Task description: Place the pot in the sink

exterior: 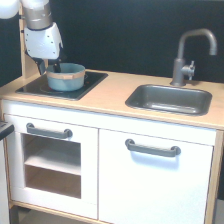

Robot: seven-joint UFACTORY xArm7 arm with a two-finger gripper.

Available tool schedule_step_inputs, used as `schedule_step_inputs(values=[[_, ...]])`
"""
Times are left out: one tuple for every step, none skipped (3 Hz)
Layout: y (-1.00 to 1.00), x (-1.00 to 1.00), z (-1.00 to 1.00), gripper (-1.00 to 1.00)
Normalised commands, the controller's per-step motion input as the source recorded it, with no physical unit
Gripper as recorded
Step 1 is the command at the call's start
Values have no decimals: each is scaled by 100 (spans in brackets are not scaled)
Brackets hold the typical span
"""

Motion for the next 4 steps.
schedule_step_inputs(values=[[-12, 51, -100, -40], [50, 3, -55, -100], [8, -12, 42, -100], [31, -67, 52, -100]])
